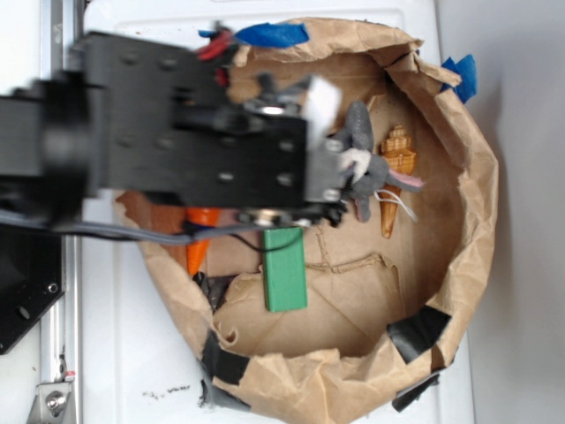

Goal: Grab the carrot.

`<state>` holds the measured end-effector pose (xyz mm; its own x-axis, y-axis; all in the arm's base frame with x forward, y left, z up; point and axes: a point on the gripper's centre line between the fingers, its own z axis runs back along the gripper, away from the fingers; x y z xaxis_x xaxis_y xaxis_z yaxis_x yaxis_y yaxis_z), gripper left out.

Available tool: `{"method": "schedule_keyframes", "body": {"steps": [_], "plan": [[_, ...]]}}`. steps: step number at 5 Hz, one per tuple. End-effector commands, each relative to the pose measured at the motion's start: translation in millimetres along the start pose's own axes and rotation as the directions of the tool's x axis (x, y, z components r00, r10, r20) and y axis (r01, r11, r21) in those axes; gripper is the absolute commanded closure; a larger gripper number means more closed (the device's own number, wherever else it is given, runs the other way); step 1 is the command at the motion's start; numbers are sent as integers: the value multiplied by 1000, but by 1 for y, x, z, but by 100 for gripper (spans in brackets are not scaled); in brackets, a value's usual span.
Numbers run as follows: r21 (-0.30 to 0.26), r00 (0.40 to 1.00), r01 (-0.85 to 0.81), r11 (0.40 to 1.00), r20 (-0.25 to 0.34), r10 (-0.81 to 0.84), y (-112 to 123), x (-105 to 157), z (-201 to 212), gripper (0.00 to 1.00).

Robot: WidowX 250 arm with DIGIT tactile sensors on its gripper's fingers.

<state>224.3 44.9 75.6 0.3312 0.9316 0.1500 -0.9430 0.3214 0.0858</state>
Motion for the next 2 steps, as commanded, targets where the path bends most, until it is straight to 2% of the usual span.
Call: {"method": "schedule_keyframes", "body": {"steps": [1, 2], "plan": [[-55, 999, -54, 997, 2, 54, 24, 18, 2, 0], [-46, 998, -54, 997, 5, 55, 25, 19, -3, 0]]}}
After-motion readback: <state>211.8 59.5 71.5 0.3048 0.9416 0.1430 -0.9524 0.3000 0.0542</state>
